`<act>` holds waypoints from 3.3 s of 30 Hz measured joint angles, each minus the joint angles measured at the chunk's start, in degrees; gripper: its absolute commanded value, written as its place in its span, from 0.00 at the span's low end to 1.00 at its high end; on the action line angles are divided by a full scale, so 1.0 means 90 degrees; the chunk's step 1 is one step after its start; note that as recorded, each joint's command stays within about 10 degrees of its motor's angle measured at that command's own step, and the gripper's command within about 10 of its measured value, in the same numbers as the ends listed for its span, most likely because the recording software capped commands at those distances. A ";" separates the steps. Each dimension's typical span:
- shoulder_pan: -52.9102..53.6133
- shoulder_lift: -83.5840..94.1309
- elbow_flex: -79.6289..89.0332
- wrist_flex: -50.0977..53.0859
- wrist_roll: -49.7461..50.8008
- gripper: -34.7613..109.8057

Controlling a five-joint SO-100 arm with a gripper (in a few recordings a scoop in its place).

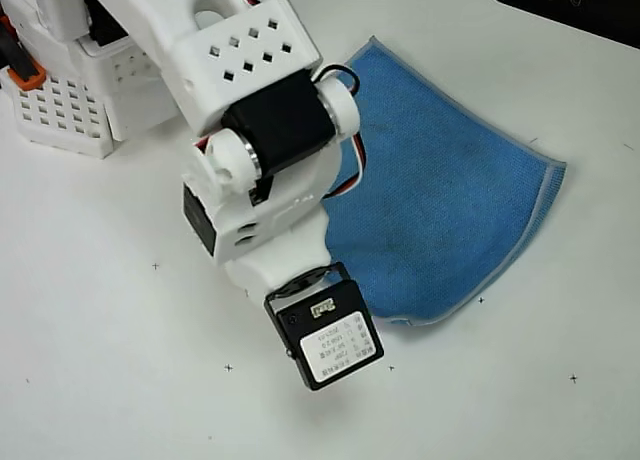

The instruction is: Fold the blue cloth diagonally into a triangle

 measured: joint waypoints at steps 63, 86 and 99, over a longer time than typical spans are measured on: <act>-0.1055 -0.3711 -0.5059 0.1924 -0.0957 0.41; -0.1426 -0.4268 -0.6338 0.1924 -0.0674 0.41; -0.1729 -0.4932 -0.7178 0.1924 -0.0498 0.41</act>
